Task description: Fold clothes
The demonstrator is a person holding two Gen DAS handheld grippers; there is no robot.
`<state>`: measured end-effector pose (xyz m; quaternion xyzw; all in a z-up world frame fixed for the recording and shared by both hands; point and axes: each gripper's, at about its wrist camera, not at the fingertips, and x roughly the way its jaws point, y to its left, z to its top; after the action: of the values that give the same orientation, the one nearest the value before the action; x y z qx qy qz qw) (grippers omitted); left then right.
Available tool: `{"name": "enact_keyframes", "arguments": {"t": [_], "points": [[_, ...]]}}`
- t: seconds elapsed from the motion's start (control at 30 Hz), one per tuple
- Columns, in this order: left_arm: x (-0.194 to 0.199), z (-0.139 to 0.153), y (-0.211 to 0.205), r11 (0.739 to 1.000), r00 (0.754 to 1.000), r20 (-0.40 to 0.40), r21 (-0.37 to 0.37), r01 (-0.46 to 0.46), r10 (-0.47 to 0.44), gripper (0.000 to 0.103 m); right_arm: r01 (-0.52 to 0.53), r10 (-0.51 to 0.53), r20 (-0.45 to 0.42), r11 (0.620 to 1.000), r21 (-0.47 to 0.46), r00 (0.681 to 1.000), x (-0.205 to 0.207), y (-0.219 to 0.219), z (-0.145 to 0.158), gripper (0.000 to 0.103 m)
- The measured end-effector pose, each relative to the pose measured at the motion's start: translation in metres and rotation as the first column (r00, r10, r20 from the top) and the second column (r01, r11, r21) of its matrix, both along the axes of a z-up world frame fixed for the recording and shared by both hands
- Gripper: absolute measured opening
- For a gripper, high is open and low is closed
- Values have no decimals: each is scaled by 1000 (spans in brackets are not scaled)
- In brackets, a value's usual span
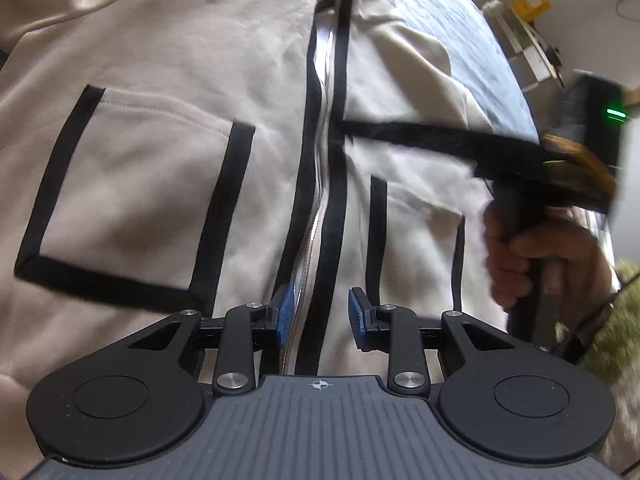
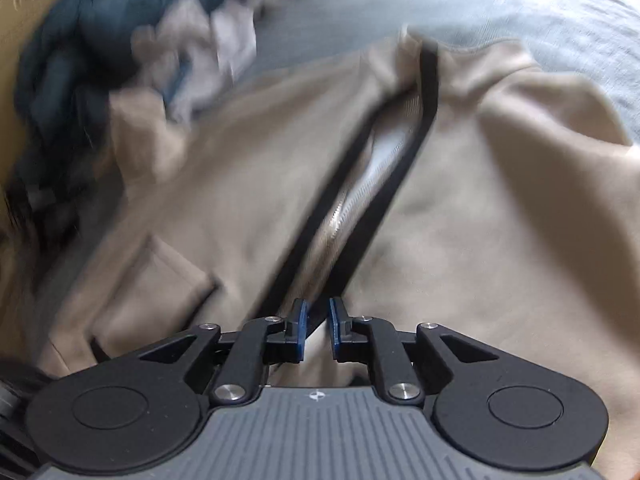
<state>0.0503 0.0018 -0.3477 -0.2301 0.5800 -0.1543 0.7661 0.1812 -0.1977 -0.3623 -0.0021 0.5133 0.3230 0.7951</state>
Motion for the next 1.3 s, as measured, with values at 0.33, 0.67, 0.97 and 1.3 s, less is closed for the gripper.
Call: {"name": "enact_keyframes", "arguments": {"t": [0.33, 0.67, 0.97, 1.3], "points": [[-5, 20, 15, 985, 988, 49, 92, 143, -148, 29, 9, -9, -61, 1000, -4, 998, -99, -72, 69, 15], [-15, -11, -68, 830, 840, 87, 237, 505, -535, 29, 307, -304, 41, 941, -143, 952, -206, -64, 45, 16], [-10, -10, -67, 849, 866, 24, 211, 484, -500, 29, 560, -583, -51, 798, -223, 811, -275, -145, 30, 13], [17, 31, -92, 850, 865, 131, 307, 429, -484, 37, 627, -612, 171, 778, -44, 772, -191, -170, 77, 17]]}}
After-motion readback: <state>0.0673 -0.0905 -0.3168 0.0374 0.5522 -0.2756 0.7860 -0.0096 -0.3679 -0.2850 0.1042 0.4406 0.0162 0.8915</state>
